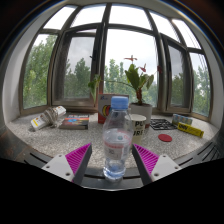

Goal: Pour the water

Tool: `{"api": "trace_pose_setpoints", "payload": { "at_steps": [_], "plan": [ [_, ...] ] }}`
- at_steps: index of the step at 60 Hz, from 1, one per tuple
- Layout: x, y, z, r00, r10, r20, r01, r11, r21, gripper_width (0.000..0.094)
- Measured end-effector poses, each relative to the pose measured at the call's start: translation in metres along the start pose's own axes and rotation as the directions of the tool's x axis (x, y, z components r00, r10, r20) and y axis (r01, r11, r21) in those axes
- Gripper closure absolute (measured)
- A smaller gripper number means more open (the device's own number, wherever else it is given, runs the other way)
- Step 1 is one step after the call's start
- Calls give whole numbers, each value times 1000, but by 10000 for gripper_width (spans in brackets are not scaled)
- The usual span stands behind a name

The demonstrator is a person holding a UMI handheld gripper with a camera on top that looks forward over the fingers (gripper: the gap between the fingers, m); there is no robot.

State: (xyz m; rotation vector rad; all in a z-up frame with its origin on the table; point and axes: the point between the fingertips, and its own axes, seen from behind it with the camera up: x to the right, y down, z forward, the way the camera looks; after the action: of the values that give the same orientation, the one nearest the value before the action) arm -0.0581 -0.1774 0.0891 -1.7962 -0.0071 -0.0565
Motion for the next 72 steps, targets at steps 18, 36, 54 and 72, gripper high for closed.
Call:
{"api": "trace_pose_setpoints", "payload": {
  "at_steps": [18, 36, 54, 72],
  "plan": [
    [14, -1, 45, 998, -47, -48, 49, 998, 41, 490],
    [-2, -9, 36, 999, -51, 9, 50, 997, 52, 646],
    [-79, -152, 10, 873, 342, 347, -415, 895, 162, 647],
    [-71, -276, 38, -91, 802, 590, -948, 111, -297, 649]
  ]
}}
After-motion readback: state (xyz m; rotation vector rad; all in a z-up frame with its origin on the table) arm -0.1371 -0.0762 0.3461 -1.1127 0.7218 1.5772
